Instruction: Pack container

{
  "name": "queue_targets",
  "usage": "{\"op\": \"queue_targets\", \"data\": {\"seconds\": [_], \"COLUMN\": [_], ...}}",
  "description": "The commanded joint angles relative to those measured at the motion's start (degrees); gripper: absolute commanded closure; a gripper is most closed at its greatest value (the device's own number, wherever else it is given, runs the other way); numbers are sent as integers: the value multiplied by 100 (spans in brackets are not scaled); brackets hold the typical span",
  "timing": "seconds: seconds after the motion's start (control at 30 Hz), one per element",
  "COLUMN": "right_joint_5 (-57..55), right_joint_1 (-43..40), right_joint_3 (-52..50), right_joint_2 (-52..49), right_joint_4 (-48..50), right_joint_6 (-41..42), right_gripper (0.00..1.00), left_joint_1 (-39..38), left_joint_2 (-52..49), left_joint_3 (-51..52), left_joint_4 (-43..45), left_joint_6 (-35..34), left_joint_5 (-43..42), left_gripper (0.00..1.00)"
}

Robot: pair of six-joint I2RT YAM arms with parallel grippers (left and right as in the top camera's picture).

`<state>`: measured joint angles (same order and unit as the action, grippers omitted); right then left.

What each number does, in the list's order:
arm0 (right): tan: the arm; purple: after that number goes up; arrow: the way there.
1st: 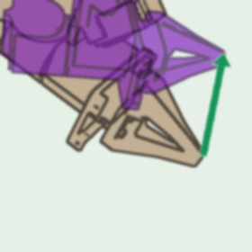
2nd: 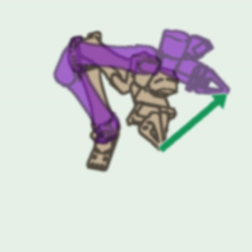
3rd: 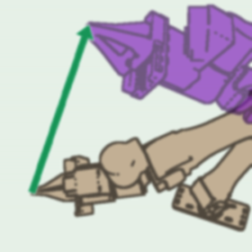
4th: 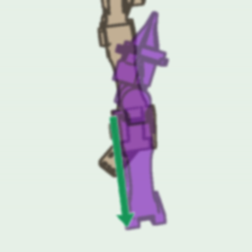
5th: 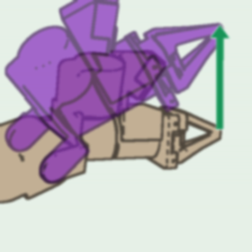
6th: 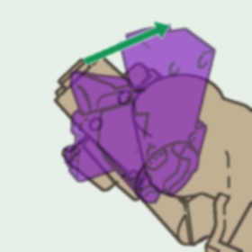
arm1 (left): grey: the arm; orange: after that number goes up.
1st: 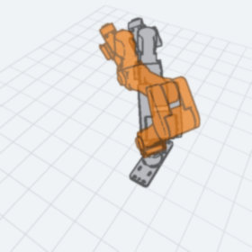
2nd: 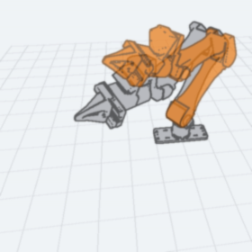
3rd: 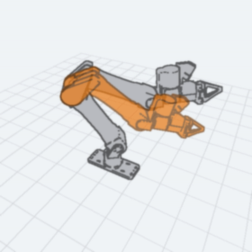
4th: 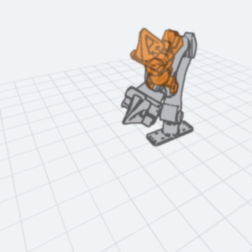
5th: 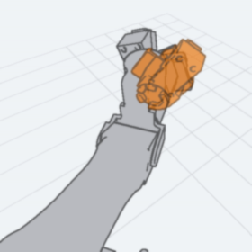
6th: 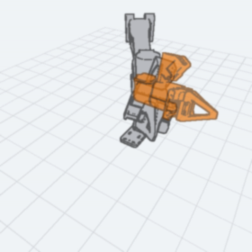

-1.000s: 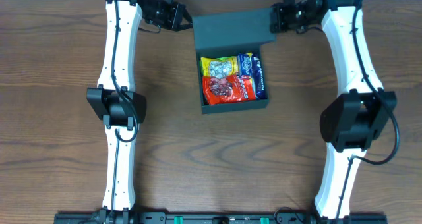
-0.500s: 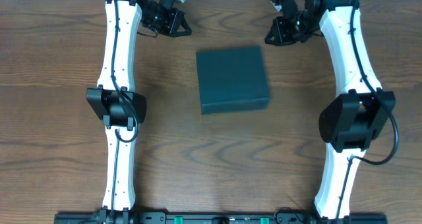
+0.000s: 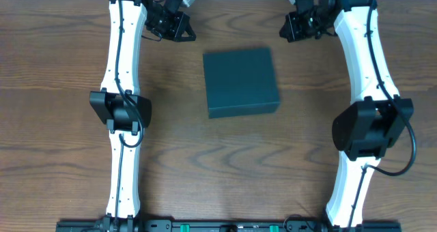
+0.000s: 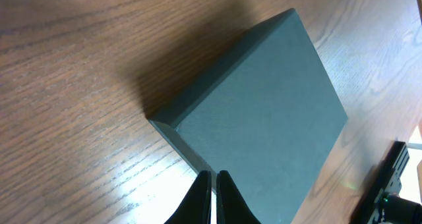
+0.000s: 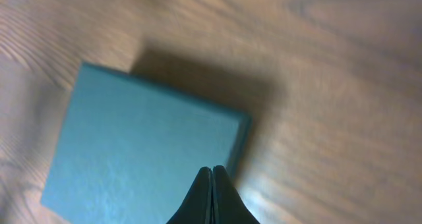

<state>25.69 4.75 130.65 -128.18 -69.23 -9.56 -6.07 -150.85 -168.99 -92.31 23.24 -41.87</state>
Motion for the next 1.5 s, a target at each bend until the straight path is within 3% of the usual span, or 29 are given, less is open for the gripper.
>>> {"op": "queue_targets", "data": {"seconds": [0.0,0.23,0.53,0.67,0.9,1.0,1.1,1.23,1.47], "right_joint_5": [592,946,90,-63,-52,44,39,-175,-170], "right_joint_1": [20,52,236,367,540,662,868,1276,1803], "right_joint_3": [20,20,17,17,15,-142,-516,-1775,-4446], "right_joint_2": [367,896,1980,2498,3202,3438,3600,4183,5624], "right_joint_4": [184,343,-289,-509,-1174,-1670,-1895,-1814,-717], "right_joint_6": [-79,-79,-142,-144,-190,-190,-201,-337,22], "right_gripper": [99,98,98,98,98,98,98,98,98], "left_joint_1": [-2,-195,-769,-918,-944,-944,-944,-944,-944], "left_joint_2": [293,824,2592,3456,5766,7447,8511,9973,11355], "left_joint_3": [-286,-433,-304,208,2865,4647,5619,6736,7635], "left_joint_4": [-450,-450,-450,-450,-446,-157,55,-63,-352], "left_joint_6": [-72,-203,-411,-509,-201,-136,-142,-538,-758], "left_joint_5": [-35,-175,1193,1248,1591,1600,1801,2579,2577], "left_gripper": [94,94,94,94,94,94,94,94,94]}}
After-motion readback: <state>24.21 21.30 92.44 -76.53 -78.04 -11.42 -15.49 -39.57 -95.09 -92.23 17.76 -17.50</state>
